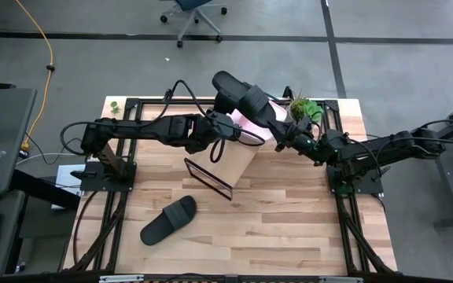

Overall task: Pick and place slides into the shelf
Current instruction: Put the right black slide on the shelf

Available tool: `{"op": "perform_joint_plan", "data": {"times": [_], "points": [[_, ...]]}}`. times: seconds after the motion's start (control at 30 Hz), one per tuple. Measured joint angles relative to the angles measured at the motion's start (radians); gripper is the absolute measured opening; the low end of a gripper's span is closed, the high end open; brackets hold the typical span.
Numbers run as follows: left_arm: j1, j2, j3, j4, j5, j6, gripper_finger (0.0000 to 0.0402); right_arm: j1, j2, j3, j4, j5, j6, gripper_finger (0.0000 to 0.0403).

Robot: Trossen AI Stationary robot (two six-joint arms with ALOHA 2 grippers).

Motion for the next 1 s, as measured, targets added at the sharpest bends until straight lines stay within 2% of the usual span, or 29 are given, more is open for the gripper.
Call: {"op": "perform_joint_plan", "data": {"times": [0.4,0.53,0.77,1.0], "points": [[0.0,-0.014,0.0,0.004,-0.043,0.037,0.0217,0.0,0.0,0.0,0.001,0.046,-0.026,0.0032],[0.001,-0.036,0.0,0.021,-0.058,0.06,0.0246,0.0,-0.001,0.0,0.001,0.059,-0.046,0.0032],[0.0,-0.092,0.0,0.03,-0.103,0.071,0.0248,0.0,-0.008,0.0,-0.028,0.048,-0.074,0.0032],[-0.012,-0.199,0.0,0.019,-0.106,-0.057,0.0219,0.0,-0.067,0.001,-0.254,-0.048,-0.091,0.0032]]}}
